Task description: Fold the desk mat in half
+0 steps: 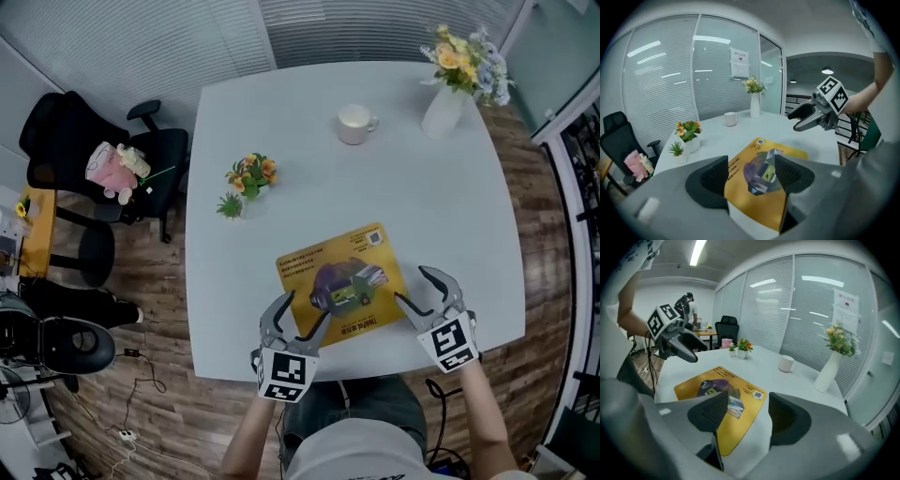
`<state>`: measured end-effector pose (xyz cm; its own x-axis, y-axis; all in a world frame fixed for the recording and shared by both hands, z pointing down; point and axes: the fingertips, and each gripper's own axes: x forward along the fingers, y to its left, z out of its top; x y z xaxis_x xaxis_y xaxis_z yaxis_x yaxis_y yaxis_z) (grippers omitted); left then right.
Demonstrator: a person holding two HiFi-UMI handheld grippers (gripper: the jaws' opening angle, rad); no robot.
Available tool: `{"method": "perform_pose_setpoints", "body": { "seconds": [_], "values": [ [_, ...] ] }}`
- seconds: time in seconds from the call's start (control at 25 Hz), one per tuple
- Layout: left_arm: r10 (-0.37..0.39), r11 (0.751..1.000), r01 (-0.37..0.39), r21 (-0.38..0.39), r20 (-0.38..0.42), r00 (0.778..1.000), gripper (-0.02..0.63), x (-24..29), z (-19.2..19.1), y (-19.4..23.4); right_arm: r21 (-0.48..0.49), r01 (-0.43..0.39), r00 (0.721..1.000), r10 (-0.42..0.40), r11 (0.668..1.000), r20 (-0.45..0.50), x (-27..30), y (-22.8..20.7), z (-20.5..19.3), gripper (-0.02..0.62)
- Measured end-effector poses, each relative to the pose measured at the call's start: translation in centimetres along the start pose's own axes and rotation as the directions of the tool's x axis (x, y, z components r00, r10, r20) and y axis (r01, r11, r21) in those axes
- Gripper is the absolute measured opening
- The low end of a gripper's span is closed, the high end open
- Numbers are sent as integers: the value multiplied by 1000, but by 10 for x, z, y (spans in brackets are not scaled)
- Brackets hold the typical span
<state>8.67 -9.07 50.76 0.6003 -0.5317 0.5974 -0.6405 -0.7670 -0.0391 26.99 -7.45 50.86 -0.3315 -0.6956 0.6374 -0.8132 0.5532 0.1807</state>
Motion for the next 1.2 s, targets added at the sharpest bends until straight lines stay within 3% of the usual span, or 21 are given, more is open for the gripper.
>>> {"method": "perform_pose_setpoints", "body": {
  "seconds": [0.28, 0.6, 1.0, 1.2],
  "values": [
    [-64, 996, 70, 51, -101, 993, 308, 8, -33, -22, -125, -159, 986, 152, 979, -65, 13, 23, -21, 296],
    [-124, 987, 142, 79, -196, 973, 308, 7, -76, -41, -284, -324, 943, 281, 903, -180, 20, 50, -53, 290],
    [-179, 966, 227, 127, -309, 934, 308, 2, -115, -56, -323, -437, 894, 364, 839, -262, 23, 67, -85, 287],
    [-191, 953, 257, 159, -344, 919, 308, 6, -128, -64, -322, -465, 878, 381, 825, -290, 25, 69, -97, 279]
  ]
}}
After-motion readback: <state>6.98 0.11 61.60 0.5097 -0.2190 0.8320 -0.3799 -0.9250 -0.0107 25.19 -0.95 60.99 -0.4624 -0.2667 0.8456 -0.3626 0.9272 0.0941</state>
